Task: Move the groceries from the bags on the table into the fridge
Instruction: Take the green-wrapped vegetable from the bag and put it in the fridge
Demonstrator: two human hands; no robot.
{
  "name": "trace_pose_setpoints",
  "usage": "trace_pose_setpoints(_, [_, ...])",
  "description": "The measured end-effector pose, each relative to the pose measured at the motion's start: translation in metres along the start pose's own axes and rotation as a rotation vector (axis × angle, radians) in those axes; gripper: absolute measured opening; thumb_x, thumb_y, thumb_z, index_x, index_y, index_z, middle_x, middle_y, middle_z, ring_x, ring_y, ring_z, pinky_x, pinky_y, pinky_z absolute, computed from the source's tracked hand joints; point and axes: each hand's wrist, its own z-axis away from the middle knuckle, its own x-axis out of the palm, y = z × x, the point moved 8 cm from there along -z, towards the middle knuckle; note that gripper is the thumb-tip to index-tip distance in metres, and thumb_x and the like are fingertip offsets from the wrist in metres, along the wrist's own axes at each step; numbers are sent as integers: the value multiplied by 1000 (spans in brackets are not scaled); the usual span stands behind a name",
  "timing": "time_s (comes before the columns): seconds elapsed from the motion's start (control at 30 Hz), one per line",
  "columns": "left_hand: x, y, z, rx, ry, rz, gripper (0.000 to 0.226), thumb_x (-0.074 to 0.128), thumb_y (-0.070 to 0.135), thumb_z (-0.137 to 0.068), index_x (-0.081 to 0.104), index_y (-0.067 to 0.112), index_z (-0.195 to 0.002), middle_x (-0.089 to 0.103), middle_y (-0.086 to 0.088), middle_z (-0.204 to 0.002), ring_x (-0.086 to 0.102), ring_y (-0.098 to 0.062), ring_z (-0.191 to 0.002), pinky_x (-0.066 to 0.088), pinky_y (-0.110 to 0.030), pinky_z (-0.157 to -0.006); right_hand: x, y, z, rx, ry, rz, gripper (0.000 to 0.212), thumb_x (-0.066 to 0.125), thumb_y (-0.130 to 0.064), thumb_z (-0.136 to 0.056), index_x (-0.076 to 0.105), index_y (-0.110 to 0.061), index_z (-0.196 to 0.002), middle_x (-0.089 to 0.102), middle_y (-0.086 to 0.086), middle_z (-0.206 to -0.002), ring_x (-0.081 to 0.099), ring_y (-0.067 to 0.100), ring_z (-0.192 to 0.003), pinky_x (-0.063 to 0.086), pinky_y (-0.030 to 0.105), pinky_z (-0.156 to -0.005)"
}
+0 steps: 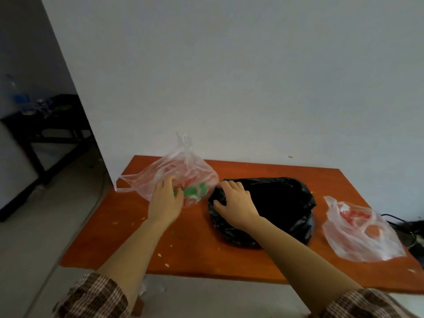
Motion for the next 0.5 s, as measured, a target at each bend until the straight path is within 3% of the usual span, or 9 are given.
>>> trace_pose_setpoints(0.07, [5, -34, -32, 24, -11, -26, 42, 41, 32, -98, 42, 17, -137, 45, -6, -143, 41, -25, -133, 42, -47, -105, 15, -12, -32, -34, 13, 12, 39, 49, -33, -94, 45, -17, -129, 49, 1, -126, 40, 25, -121, 35, 40, -98])
trace_pose_setpoints(0.13, [15, -75, -69, 18, -56, -66, 47, 27, 41, -99, 49, 13, -130, 57, -10, -128, 51, -28, -121, 44, -48, -101, 29, -25, -68, -81, 45, 23, 42, 50, -31, -93, 44, -18, -133, 50, 0, -129, 38, 23, -124, 33, 40, -102])
trace_pose_setpoints(0.2, [20, -109, -105, -16, -92, -56, 38, 33, 33, -100, 54, 9, -120, 61, -13, -115, 56, -33, -111, 45, -49, -96, 39, -38, -105, -110, 95, 36, 41, 52, -27, -92, 47, -17, -132, 51, -1, -132, 38, 21, -127, 31, 42, -105])
trace_pose_setpoints(0.27, [18, -129, -134, 23, -100, -61, 35, 39, 28, -100, 51, 6, -125, 56, -16, -126, 51, -34, -119, 41, -46, -102, 44, -53, -139, -138, 185, 75, 38, 57, -24, -89, 51, -18, -125, 56, 0, -127, 44, 21, -123, 34, 47, -103])
trace_pose_setpoints(0.37, [31, -157, -175, 137, -241, -203, 52, 28, 44, -99, 38, 16, -142, 39, -8, -148, 32, -27, -139, 27, -43, -115, 53, -70, -185, -127, 319, 136, 40, 67, -26, -81, 51, -19, -117, 60, 3, -122, 50, 25, -119, 33, 50, -100])
trace_pose_setpoints(0.5, [75, -178, -204, 427, -485, -297, 81, -4, 74, -82, 23, 37, -149, 19, 5, -159, 7, -17, -147, 8, -47, -120, 90, -67, -237, -51, 230, 207, 61, 55, -48, -86, 38, -27, -140, 30, 10, -155, 15, 28, -145, 12, 52, -116])
